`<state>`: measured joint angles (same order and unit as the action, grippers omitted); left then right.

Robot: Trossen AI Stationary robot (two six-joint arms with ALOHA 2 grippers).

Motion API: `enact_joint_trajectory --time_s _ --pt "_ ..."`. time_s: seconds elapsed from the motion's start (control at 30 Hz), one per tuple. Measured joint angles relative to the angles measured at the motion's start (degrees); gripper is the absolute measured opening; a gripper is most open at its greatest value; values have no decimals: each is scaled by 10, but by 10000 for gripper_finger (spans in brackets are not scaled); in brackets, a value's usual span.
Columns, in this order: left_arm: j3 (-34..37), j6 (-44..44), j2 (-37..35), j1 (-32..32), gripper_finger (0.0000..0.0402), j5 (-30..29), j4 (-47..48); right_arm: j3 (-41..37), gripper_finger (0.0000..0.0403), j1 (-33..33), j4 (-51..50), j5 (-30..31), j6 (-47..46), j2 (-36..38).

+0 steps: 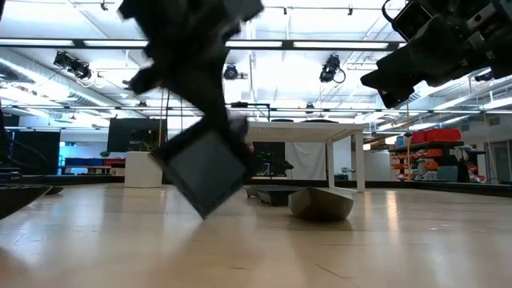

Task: Pick & Place Mini shaped plates
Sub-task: Stack the black plate on top of the black plate on the shelf

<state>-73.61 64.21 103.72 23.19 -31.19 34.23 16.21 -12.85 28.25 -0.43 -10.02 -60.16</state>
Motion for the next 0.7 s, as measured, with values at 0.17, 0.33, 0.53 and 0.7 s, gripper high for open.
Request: enact_joint_trajectory --time_s 0.17,0.33,0.53,0.7 --pt "0 -96 -69 -56 3 0 -1 0 157 0 0 0 0 0" --pt "-1 -171 -90 -125 4 42 1 0 157 0 -2 0 0 0" --pt "0 -246 -90 -193 3 59 -54 0 157 0 -4 0 0 0" --pt "-30 -345 -81 -299 3 163 -182 0 157 0 -2 20 0 0"
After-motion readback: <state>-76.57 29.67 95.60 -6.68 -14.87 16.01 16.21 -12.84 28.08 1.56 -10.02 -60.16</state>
